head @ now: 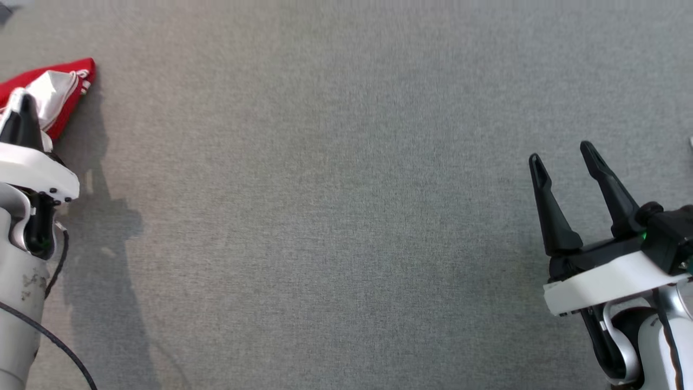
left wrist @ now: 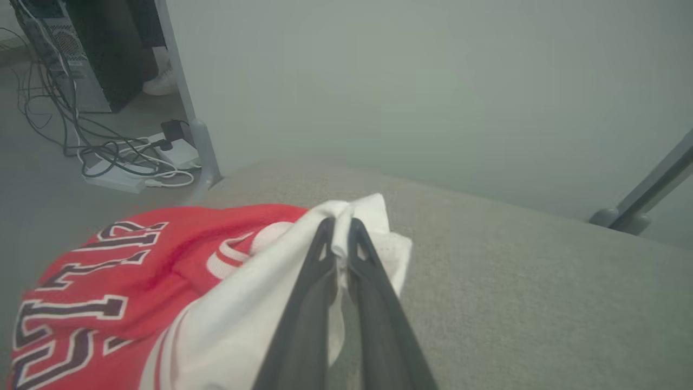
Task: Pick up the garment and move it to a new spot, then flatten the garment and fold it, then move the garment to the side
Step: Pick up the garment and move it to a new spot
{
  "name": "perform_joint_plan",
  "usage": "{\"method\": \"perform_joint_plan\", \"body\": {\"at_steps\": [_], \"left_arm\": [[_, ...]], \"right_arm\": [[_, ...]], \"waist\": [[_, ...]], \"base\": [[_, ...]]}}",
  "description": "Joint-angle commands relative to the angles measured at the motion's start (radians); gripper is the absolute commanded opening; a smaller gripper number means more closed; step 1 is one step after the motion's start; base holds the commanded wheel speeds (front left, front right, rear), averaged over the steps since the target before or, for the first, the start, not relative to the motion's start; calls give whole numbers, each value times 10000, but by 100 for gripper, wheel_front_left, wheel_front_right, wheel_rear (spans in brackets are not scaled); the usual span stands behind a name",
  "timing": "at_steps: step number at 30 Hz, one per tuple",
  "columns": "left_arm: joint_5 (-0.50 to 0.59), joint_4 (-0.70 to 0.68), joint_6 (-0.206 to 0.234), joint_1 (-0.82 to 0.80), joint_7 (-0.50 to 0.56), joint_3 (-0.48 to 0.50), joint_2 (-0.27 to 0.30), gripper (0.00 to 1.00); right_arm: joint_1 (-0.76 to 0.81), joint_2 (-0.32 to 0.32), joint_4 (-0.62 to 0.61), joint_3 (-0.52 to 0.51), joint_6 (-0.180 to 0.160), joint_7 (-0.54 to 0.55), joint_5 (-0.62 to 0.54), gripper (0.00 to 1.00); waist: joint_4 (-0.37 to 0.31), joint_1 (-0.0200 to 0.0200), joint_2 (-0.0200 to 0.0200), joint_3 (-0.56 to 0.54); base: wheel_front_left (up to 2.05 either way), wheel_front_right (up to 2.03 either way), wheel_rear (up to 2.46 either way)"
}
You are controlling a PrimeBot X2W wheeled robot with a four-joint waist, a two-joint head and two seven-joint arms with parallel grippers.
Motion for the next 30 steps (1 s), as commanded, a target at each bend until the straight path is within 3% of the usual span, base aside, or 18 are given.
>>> {"method": "perform_joint_plan", "body": {"at_steps": [1, 6, 10, 19, 23, 26, 30], "left_arm": [[109, -282, 111, 180, -93, 63, 129, 0], [453, -1973, 618, 1024, -157, 232, 369, 0], [639, -4066, 1316, 2344, -156, 398, 481, 0], [1012, -10202, 3845, 5805, 493, 691, 925, 0], [1209, -12462, 4753, 7033, 1035, 684, 1155, 0], [1361, -13179, 4949, 7218, 1340, 469, 1221, 0], [1514, -13598, 4765, 6774, 1633, 39, 1208, 0]], "right_arm": [[176, -11, 60, -80, -7, -106, 65, 100], [586, 84, 157, -213, -7, -237, 173, 100], [965, 137, 187, -342, -7, -300, 260, 100], [1503, 202, 79, -507, -7, -311, 422, 100], [1432, 209, 125, -378, -7, -359, 541, 100], [1360, 211, 160, -354, -7, -442, 640, 100], [1287, 213, 208, -269, -7, -495, 754, 100]], "waist": [[77, 0, 0, -508], [52, 0, 0, -1303], [-6, 0, 0, -1853], [-233, 0, 0, -2440], [-674, 0, 0, -2528], [-998, 0, 0, -2483], [-1554, 0, 0, -2344]], "base": [[0, 0, 0], [0, 0, 0], [0, 0, 0], [0, 0, 0], [0, 0, 0], [0, 0, 0], [0, 0, 0]]}}
